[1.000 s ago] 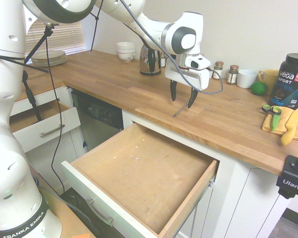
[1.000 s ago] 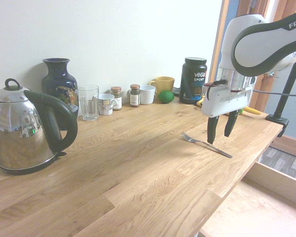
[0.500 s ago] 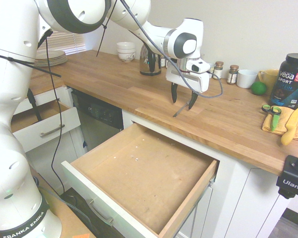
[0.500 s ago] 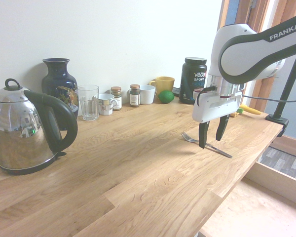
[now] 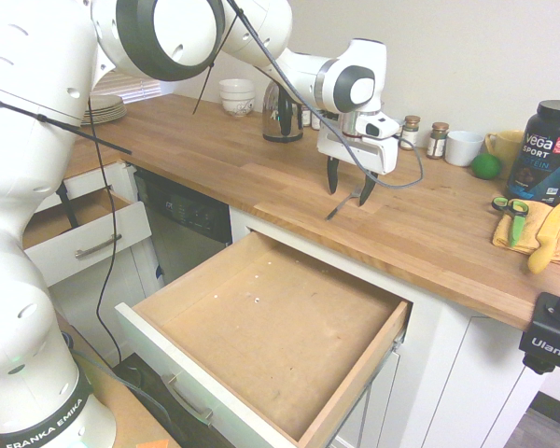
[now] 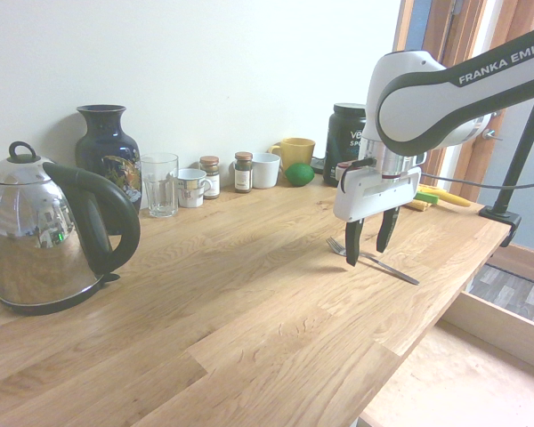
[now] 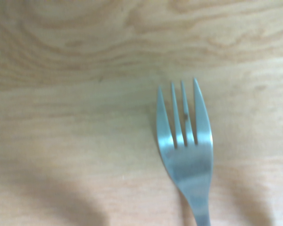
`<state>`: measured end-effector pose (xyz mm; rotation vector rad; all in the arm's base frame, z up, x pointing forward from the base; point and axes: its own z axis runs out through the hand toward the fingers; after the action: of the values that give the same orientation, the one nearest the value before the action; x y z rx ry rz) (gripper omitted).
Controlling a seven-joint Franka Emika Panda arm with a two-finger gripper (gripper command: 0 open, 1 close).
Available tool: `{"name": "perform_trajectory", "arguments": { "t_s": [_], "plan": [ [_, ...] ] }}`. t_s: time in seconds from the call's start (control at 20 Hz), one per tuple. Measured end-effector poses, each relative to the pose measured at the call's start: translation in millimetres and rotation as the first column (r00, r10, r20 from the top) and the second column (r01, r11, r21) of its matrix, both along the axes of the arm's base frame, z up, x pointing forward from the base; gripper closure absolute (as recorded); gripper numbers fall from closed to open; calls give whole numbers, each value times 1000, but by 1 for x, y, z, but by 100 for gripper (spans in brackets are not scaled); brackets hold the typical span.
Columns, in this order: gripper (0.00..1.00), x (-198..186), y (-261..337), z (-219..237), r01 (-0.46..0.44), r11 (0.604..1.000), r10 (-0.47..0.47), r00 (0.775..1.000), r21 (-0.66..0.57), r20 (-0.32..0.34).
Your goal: Put fork in the drawer
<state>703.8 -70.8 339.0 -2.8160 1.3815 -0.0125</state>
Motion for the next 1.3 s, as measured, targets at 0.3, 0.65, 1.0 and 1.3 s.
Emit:
{"name": "perform_trajectory", "arguments": {
  "t_s": [0.3,0.65,1.0,1.3],
  "plan": [
    [100,6,-3,0,1,1000,-1,1000,-3,-7],
    [100,6,-1,-2,-1,1000,1,1000,-1,-15],
    [100,4,2,-7,-3,1000,3,1000,4,-21],
    [100,5,7,-7,-7,1000,8,1000,6,-21]
  ]
}}
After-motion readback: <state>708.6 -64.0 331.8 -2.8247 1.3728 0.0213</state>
